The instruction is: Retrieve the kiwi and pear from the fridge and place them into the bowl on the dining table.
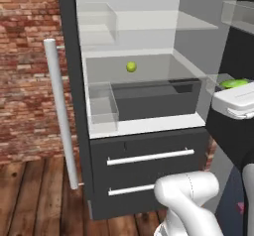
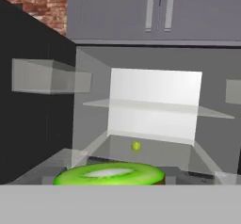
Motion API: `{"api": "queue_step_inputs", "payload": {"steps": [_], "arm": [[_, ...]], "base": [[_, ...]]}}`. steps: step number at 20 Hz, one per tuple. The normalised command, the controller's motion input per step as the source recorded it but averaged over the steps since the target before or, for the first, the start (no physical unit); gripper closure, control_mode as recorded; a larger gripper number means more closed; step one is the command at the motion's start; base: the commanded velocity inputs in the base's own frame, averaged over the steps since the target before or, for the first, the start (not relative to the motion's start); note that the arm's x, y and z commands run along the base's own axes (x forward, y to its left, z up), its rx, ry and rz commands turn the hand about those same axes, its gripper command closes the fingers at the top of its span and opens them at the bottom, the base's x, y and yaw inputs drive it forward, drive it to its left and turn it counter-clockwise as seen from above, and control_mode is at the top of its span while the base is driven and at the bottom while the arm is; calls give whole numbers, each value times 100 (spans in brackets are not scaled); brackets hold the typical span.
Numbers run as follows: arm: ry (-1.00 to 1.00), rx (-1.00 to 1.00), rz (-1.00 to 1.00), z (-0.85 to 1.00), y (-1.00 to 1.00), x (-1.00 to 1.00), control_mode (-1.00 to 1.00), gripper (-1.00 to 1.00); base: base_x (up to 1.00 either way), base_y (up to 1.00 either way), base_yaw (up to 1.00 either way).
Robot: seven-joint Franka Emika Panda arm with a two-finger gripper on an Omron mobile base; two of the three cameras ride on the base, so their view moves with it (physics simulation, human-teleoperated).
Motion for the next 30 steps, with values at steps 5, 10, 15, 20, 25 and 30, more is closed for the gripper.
{"api": "queue_step_inputs", "payload": {"steps": [5,10,15,20,25,30], "arm": [[0,0,0,0,0,0,100,100],[0,0,0,0,0,0,100,100],[0,0,0,0,0,0,100,100],[0,0,0,0,0,0,100,100],[0,0,0,0,0,0,100,100],[0,0,0,0,0,0,100,100]], "base": [[-91,0,9],[-76,0,21],[-51,0,33],[-47,0,43],[-38,0,50],[-22,0,49]]}}
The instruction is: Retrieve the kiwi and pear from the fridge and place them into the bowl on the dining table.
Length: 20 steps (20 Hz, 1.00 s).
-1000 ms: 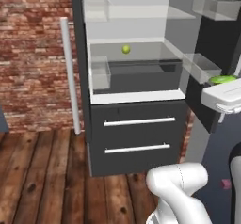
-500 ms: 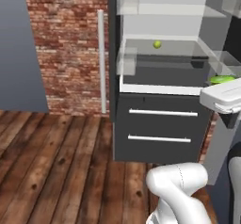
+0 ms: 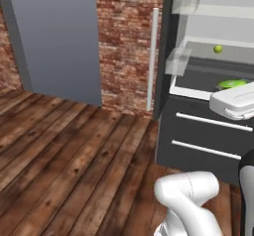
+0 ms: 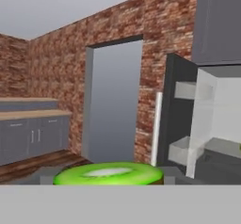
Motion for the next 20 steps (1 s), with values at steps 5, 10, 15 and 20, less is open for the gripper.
{"api": "queue_step_inputs", "payload": {"steps": [5,10,15,20], "arm": [[0,0,0,0,0,0,100,100],[0,0,0,0,0,0,100,100],[0,0,0,0,0,0,100,100],[0,0,0,0,0,0,100,100]], "base": [[-8,0,47],[-2,0,44],[-4,0,42],[-1,0,39]]}}
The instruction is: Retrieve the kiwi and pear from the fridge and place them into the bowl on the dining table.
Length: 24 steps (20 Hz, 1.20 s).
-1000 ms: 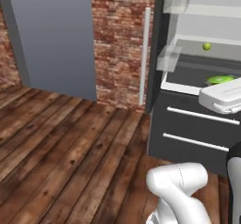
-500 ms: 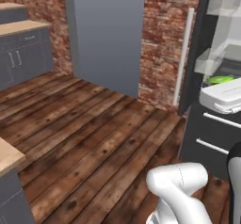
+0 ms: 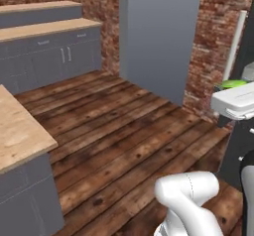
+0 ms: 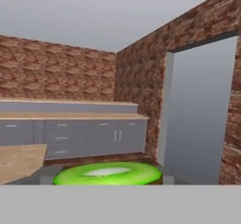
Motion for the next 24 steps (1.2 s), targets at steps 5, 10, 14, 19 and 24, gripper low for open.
{"api": "queue_step_inputs", "payload": {"steps": [5,10,14,19,24], "arm": [[0,0,0,0,0,0,100,100],[0,0,0,0,0,0,100,100],[0,0,0,0,0,0,100,100],[0,0,0,0,0,0,100,100],[0,0,0,0,0,0,100,100]], "base": [[0,8,36],[0,37,30],[0,63,24],[-3,85,18],[0,100,12]]}}
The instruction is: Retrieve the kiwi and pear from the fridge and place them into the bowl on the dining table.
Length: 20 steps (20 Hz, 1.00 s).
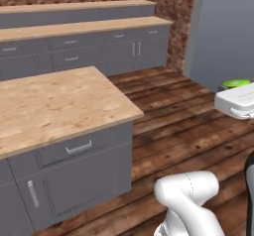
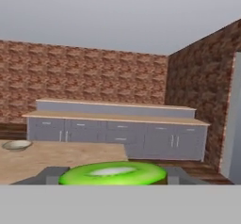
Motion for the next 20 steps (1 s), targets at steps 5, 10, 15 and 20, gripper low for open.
{"api": "queue_step_inputs", "payload": {"steps": [5,10,15,20], "arm": [[0,0,0,0,0,0,100,100],[0,0,0,0,0,0,100,100],[0,0,0,0,0,0,100,100],[0,0,0,0,0,0,100,100]], "base": [[0,100,8],[0,100,7],[0,100,7],[0,100,7]]}}
